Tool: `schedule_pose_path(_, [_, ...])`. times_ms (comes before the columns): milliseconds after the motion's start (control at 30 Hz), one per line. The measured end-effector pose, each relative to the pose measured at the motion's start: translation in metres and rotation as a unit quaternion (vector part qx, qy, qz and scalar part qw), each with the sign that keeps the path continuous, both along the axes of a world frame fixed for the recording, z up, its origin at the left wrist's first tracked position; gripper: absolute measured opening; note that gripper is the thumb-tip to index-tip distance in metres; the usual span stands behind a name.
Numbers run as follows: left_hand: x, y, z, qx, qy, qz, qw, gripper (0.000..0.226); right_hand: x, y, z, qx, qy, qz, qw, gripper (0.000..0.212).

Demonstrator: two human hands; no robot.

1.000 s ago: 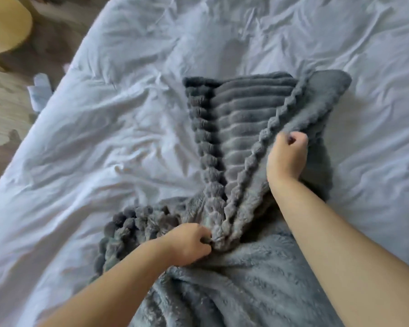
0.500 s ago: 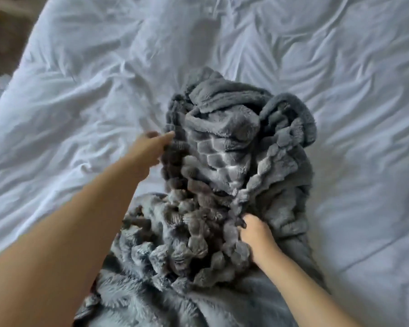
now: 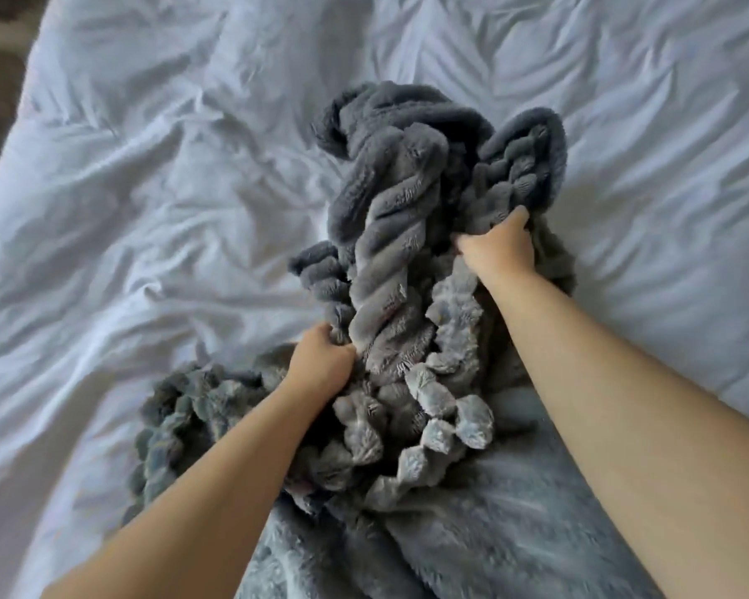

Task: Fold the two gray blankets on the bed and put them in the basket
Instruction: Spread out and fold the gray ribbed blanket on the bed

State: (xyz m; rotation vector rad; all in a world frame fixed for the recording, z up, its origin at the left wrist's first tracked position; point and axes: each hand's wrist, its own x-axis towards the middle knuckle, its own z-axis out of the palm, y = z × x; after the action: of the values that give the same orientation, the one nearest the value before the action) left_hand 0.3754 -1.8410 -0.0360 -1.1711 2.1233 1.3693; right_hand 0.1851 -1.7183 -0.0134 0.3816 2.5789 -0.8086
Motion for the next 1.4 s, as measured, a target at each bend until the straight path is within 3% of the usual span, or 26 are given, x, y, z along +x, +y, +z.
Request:
schedule_pose_path(67, [0.003,-0.003,0.002,0.002,0.002,0.011,1.0,0.009,0.011,0.012,-0.005,0.045,0.002,0.055,0.997,0.082])
schedule_pose_path(133, [0.006,-0.007,0.007,0.028,0.004,0.033,0.999,0.018,0.032,0.027,-0.002,0.036,0.053,0.048,0.997,0.072])
schedule_pose_path(300, [0.025,-0.008,0.053,0.148,0.013,0.129,0.98,0.018,0.133,0.081,0.019,-0.002,0.017,-0.065,0.998,0.047])
schedule_pose_path(400, [0.049,0.0,0.097,0.259,0.043,0.21,0.942,0.005,0.197,0.108,0.039,-0.036,-0.038,-0.15,0.987,0.052])
schedule_pose_path(467, [0.068,0.011,0.121,0.304,0.066,0.247,0.918,0.035,0.223,0.118,0.06,-0.094,-0.044,-0.262,0.96,0.051])
schedule_pose_path(567, [0.082,0.023,0.162,0.268,0.113,0.324,0.9,0.056,0.226,0.134,0.1,-0.253,-0.052,-0.465,0.847,0.043])
schedule_pose_path(600, [0.078,0.023,0.177,0.239,0.137,0.337,0.9,0.047,0.219,0.142,0.11,-0.336,-0.068,-0.502,0.794,0.04])
schedule_pose_path(667, [0.062,0.017,0.213,0.2,0.21,0.366,0.884,0.033,0.193,0.155,0.138,-0.501,-0.084,-0.559,0.655,0.035])
schedule_pose_path(700, [0.051,0.014,0.234,0.19,0.256,0.378,0.869,0.027,0.178,0.16,0.157,-0.55,-0.078,-0.56,0.614,0.033])
schedule_pose_path(733, [0.041,0.011,0.257,0.188,0.3,0.382,0.854,0.021,0.167,0.164,0.179,-0.583,-0.068,-0.546,0.598,0.029])
schedule_pose_path(833, [0.022,0.02,0.321,0.239,0.405,0.339,0.815,0.01,0.139,0.173,0.245,-0.648,-0.005,-0.472,0.597,0.028])
schedule_pose_path(933, [0.021,0.048,0.375,0.247,0.464,0.244,0.815,0.013,0.137,0.169,0.33,-0.688,0.1,-0.378,0.611,0.033])
schedule_pose_path(1000, [0.026,0.071,0.403,0.243,0.488,0.187,0.817,0.018,0.151,0.153,0.378,-0.747,0.093,-0.27,0.6,0.025])
schedule_pose_path(1067, [0.033,0.095,0.42,0.254,0.511,0.102,0.815,0.004,0.177,0.126,0.414,-0.742,0.077,-0.101,0.658,0.028])
schedule_pose_path(1133, [0.038,0.109,0.433,0.248,0.517,0.033,0.819,0.019,0.199,0.105,0.426,-0.68,0.103,0.038,0.725,0.04])
schedule_pose_path(1200, [0.041,0.106,0.441,0.259,0.509,0.027,0.82,0.037,0.212,0.096,0.432,-0.591,0.173,0.081,0.784,0.033])
schedule_pose_path(1333, [0.046,0.096,0.446,0.182,0.452,-0.014,0.873,0.082,0.217,0.102,0.431,-0.557,0.158,0.098,0.809,0.023])
schedule_pose_path(1400, [0.049,0.102,0.449,0.162,0.445,-0.004,0.881,0.086,0.219,0.102,0.428,-0.57,0.151,0.074,0.804,0.026])
